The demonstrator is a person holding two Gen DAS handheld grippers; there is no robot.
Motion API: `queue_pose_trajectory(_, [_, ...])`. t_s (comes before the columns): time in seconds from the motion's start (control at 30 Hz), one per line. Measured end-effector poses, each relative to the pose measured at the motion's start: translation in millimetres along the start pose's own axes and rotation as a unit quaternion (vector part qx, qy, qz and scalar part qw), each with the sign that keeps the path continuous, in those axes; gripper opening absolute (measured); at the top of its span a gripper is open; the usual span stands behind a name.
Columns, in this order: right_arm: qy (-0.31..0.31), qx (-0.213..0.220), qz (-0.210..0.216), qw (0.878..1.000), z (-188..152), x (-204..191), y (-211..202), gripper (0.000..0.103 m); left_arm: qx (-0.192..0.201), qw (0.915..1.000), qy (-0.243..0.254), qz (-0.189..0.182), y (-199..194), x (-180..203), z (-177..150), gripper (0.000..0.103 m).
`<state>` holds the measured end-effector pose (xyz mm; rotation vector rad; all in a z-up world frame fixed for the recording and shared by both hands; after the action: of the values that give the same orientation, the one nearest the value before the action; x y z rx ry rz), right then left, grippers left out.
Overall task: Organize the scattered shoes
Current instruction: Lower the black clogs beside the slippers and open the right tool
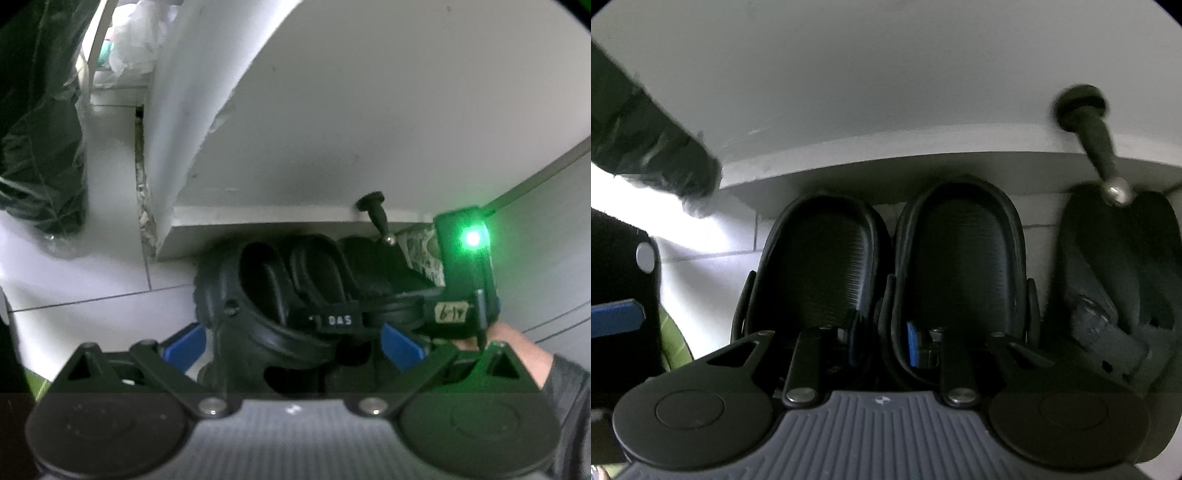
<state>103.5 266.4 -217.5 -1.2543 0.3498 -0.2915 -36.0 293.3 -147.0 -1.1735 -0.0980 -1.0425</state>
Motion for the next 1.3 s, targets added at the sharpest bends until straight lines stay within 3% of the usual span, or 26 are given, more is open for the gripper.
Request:
queue_pose_trajectory(0.03, [-0.005, -0.001, -0.005, 1.0, 2.2, -2.6, 0.9, 0.033, 0.0, 1.0, 0.0, 0.0, -0.1, -0.4, 0.4, 0.102])
queue_pose_trajectory(0.07, [-0.001, 0.007, -0.004, 1.0, 3.8, -2.4, -1.3, 0.044, 0.001, 1.0, 0.0, 0.0, -0.4, -0.7, 0.8, 0.102])
queue_pose_trajectory(0.13, [0.027, 0.051, 0.009, 0.998, 7.4, 2.7, -16.5, 0.058, -0.006, 0.9999, 0.002, 0.008, 1.5, -3.4, 1.2, 0.102])
queue_pose_trajectory(0.2, [0.061, 0.094, 0.025, 0.993, 4.3, 15.4, -37.8, 0.081, -0.012, 0.9999, -0.001, 0.011, 3.2, -5.4, 0.4, 0.102])
queue_pose_trajectory(0.27, [0.087, 0.124, 0.033, 0.988, -0.2, 27.7, -54.3, 0.085, -0.022, 0.9997, -0.002, 0.014, 5.9, -6.5, -1.3, 0.102])
queue_pose_trajectory(0.33, [0.131, 0.148, 0.027, 0.98, -16.6, 51.2, -73.6, 0.085, -0.029, 0.9994, 0.005, 0.017, 8.1, -5.0, -3.9, 0.102])
queue_pose_trajectory(0.47, [0.179, 0.149, 0.003, 0.972, -61.8, 75.9, -82.1, 0.085, -0.064, 0.9969, 0.031, 0.032, 19.4, -1.0, -13.7, 0.102])
queue_pose_trajectory(0.6, [0.184, 0.117, -0.015, 0.976, -107.8, 79.1, -71.3, 0.085, -0.108, 0.9921, 0.047, 0.045, 31.5, -1.4, -26.5, 0.102])
queue_pose_trajectory(0.7, [0.181, 0.108, -0.02, 0.977, -133.5, 69.5, -62.3, 0.085, -0.104, 0.9922, 0.05, 0.047, 30.9, -1.5, -27.3, 0.102])
queue_pose_trajectory(0.93, [0.174, 0.138, -0.058, 0.973, -152.3, 47.4, -51.7, 0.085, -0.107, 0.9921, 0.037, 0.054, 34.1, -8.5, -28.0, 0.102])
queue_pose_trajectory(1.03, [0.18, 0.143, -0.039, 0.972, -149.3, 40.9, -44.0, 0.08, -0.112, 0.9917, 0.03, 0.056, 36.1, -10.5, -29.0, 0.102])
queue_pose_trajectory(1.1, [0.161, 0.136, -0.077, 0.975, -144.8, 38.5, -37.2, 0.081, -0.114, 0.9916, 0.025, 0.056, 37.6, -11.5, -29.5, 0.102])
queue_pose_trajectory(1.3, [0.162, 0.143, -0.071, 0.974, -142.2, 45.2, -35.0, 0.081, -0.111, 0.9922, 0.014, 0.054, 36.8, -12.8, -32.3, 0.102])
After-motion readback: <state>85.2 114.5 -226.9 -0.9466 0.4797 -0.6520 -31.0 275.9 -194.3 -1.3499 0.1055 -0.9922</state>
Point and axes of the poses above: each gripper's, at about its wrist camera, not at the fingertips, and y roughly the way its jaws point, x to its right, z to its top, the point moved 5 cm from there along y, roughly the way its jaws point, and after that the axes turned 3 degrees about -z, right-handed, at the moved point
